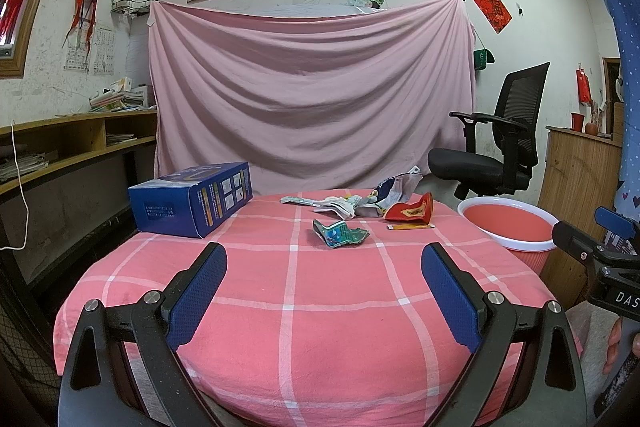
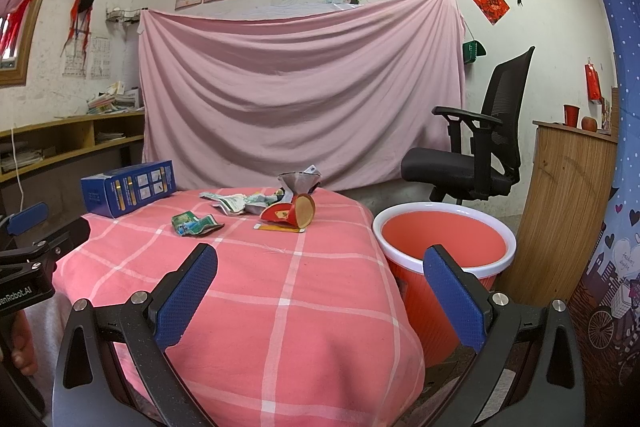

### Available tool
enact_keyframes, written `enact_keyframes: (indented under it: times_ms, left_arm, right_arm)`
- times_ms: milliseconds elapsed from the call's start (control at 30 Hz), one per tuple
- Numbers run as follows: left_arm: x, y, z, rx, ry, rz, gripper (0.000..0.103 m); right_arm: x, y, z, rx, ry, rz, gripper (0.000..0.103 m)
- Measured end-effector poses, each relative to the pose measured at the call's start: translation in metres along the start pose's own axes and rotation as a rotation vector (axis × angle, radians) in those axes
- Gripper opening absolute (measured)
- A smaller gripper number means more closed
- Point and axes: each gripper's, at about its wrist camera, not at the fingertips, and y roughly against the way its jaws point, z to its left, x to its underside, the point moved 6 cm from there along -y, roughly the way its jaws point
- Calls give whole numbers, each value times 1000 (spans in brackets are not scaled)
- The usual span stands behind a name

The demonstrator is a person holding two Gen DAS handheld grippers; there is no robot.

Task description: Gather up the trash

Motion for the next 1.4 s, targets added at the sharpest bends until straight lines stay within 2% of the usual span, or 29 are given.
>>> enact_keyframes:
  times_ms: [300, 467, 800, 1133, 1300, 1400]
  left_arm:
    - [-4, -1, 2, -5, 15, -7, 95]
    - [-12, -1, 10, -37, 49, -19, 95]
    - [-42, -14, 21, -80, 56, -152, 95]
    - [-75, -64, 18, -88, 46, -208, 95]
    - [-92, -89, 24, -101, 88, -229, 95]
    - [-94, -105, 27, -102, 92, -218, 95]
  right_arm:
    - [-2, 1, -1, 1, -6, -15, 103]
    - [-7, 1, -2, 15, 11, -42, 103]
    - [-40, -13, -7, 15, 46, -166, 103]
    - [-75, -58, -24, 8, 65, -257, 103]
    - [-87, -93, -32, -17, 50, -242, 103]
    - [-89, -121, -33, -57, 51, -196, 103]
